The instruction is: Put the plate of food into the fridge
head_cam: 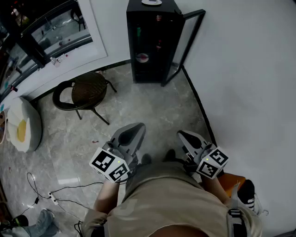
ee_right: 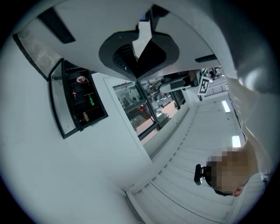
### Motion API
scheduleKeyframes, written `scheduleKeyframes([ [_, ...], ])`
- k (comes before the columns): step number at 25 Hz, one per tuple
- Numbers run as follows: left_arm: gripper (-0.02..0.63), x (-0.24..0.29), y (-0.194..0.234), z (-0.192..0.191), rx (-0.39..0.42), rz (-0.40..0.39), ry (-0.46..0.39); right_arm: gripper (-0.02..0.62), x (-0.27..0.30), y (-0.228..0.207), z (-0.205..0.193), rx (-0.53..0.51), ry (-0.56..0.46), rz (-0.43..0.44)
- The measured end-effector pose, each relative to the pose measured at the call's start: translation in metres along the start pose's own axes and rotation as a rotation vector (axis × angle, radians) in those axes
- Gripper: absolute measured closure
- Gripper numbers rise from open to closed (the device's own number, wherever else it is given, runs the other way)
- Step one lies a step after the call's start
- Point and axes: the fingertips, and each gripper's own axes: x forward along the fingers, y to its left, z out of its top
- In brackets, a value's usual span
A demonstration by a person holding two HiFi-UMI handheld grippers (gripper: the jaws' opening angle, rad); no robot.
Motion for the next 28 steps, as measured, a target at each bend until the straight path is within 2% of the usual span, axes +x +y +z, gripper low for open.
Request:
scheduleKeyframes([
  [9,0.594,0.007,0.004,-0.004,0.020,0.011,0.018,0.574,0.003,-0.010,-0.004,0.013,-0.005,-0.005],
  [16,0.594,0.005,0.003,-0.006,0.039,0.036,0.033,0.572,0.007,-0.004,-0.001,-0.005,-0.003,0.034],
  [23,0.594,-0.002,0.007,-0.003,0.183,0.101,0.032,0.572,0.015,-0.001,-0.003,0.009,-0.007,0.055],
  [28,0.594,-0.016,0.012,-0.002,0.129,0.094,0.036,0.572,0.028,0.016,-0.004,0.019,0.003,0.120],
])
